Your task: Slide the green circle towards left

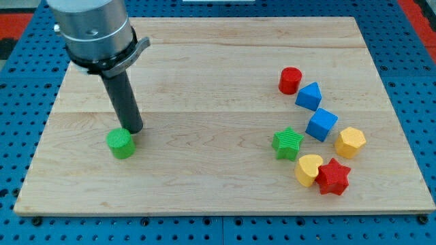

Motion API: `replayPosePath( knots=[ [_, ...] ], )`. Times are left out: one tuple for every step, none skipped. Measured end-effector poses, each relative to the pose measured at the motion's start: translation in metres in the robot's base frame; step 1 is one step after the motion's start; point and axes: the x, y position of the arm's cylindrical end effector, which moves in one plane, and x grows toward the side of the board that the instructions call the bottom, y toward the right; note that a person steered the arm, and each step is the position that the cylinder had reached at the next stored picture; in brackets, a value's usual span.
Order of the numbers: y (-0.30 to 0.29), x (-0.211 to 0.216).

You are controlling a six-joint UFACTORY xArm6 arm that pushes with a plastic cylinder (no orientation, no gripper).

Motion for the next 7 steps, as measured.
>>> replayPosePath(
  knots=[
    [-0.006,0.023],
    [-0.001,0.019],
    [0.041,0.021],
    [0.058,0.025],
    [0.056,0.035],
    [0.045,0.048],
    [0.043,0.048]
  ],
)
